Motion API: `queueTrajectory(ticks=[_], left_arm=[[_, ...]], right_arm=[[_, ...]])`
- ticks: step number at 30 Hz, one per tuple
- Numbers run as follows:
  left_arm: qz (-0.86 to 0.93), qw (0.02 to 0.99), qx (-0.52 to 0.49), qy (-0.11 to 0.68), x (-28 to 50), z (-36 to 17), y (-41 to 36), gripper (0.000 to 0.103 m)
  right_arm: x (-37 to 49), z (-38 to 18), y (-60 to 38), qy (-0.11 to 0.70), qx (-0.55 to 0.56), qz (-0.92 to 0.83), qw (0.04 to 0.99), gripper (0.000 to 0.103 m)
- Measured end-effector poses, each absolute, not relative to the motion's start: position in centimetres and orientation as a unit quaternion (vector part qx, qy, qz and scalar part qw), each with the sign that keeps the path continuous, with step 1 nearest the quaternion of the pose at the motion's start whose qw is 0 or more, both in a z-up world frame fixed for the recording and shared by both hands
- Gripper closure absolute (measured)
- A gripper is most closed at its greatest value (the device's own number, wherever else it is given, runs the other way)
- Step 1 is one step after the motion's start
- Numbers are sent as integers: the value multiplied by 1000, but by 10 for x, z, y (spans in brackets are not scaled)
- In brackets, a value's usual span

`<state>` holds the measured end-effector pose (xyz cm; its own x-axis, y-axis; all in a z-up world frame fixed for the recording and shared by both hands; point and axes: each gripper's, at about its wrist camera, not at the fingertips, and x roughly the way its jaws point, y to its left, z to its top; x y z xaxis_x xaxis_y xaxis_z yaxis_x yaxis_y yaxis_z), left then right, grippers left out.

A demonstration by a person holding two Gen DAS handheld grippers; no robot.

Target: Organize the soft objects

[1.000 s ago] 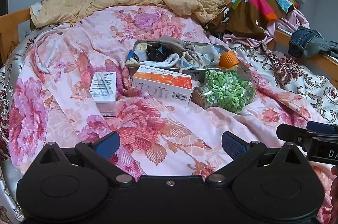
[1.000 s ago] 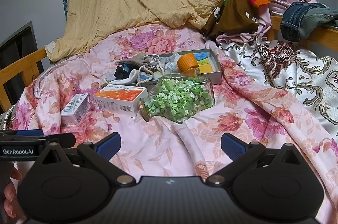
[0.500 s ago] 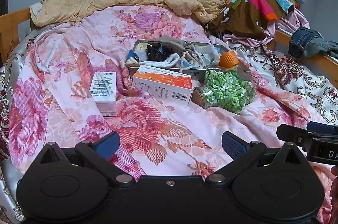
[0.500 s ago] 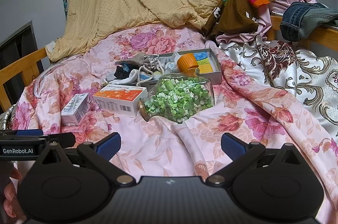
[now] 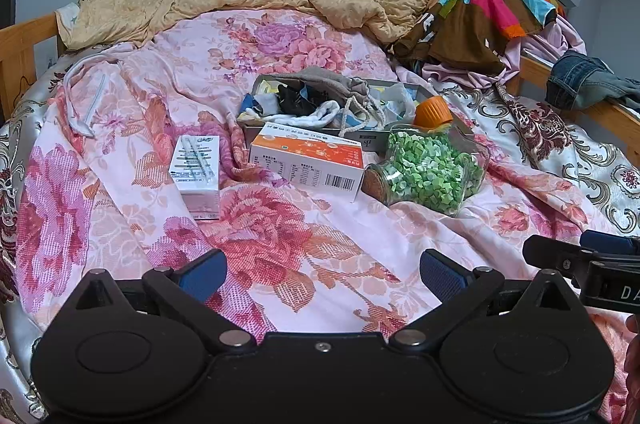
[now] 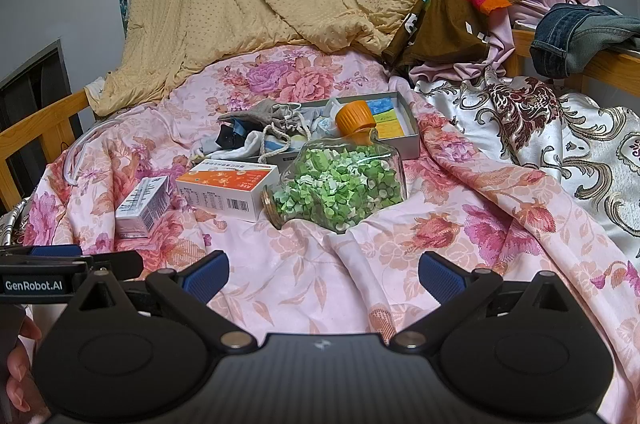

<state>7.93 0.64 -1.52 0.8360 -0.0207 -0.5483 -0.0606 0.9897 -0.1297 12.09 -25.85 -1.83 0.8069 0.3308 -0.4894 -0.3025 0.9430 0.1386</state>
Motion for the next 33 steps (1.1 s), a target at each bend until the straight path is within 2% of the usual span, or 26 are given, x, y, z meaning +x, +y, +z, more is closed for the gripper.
queueTrajectory(ticks=[33], left_arm=[[1,949,-95,300,80,-13,6,1]], right_arm=[[122,-19,-259,263,27,166,950,0]])
